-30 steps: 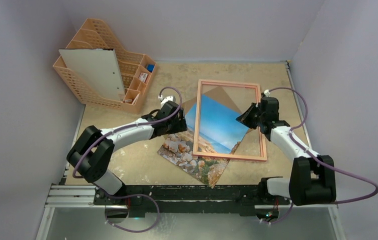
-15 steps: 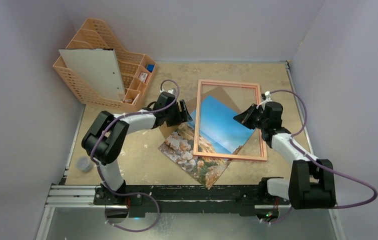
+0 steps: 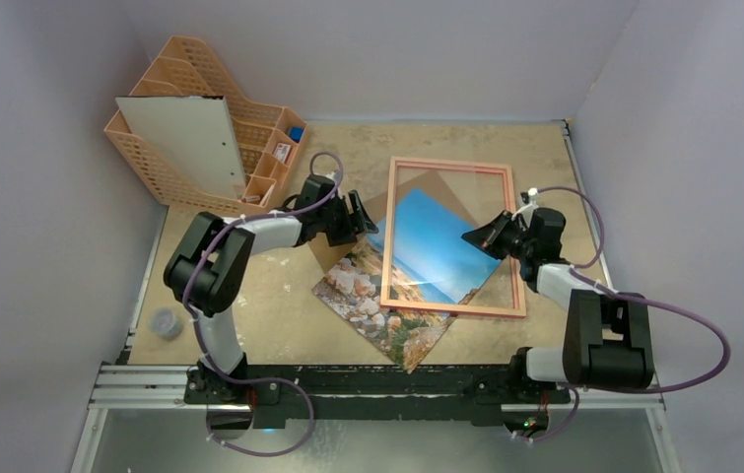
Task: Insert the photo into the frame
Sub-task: Place the photo frame item in the photo frame.
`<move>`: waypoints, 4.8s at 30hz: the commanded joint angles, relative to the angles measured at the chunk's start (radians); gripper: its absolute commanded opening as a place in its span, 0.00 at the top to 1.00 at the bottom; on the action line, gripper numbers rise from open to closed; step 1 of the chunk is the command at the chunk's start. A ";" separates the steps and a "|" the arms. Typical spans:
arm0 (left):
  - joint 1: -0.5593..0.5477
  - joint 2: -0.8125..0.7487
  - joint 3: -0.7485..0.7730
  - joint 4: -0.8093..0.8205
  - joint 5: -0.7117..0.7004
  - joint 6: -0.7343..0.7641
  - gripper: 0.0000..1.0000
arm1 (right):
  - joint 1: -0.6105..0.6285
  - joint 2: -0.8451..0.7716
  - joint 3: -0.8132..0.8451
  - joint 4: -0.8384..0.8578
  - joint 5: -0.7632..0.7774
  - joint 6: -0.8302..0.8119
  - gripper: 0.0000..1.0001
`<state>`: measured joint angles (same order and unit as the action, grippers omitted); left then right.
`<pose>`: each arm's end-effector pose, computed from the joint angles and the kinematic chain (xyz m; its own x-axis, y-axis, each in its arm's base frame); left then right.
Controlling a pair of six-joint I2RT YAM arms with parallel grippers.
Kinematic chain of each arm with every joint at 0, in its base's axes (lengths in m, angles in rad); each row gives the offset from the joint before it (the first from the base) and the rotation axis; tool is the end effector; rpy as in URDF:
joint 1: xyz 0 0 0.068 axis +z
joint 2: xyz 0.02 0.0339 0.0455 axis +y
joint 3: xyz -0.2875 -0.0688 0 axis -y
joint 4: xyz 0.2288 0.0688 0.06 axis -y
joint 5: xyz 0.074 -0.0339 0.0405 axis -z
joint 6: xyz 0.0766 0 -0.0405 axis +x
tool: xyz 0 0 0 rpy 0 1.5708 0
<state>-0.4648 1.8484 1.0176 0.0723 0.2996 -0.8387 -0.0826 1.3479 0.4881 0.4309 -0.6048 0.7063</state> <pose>0.3512 -0.2014 0.1602 -0.8720 -0.3577 -0.3342 -0.0430 0.7360 -0.6756 0.2785 0.0206 0.2027 -0.6057 0.5859 -0.5384 -0.0714 0.6339 0.7701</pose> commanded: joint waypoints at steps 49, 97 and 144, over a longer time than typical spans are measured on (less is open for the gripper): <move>-0.022 0.243 0.302 -0.164 -0.045 0.112 0.34 | -0.014 -0.247 0.092 -0.541 0.421 -0.149 1.00; -0.048 0.486 0.624 -0.345 -0.171 0.247 0.47 | 0.036 -0.234 0.150 -0.586 0.502 -0.238 1.00; -0.052 0.538 0.647 -0.370 -0.230 0.276 0.50 | 0.038 -0.205 0.223 -0.657 0.282 -0.318 0.98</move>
<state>-0.5251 2.2887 1.7065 -0.1730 0.1524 -0.6144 -0.0513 1.1584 0.6880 -0.1692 -0.2642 0.4236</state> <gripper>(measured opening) 0.498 0.011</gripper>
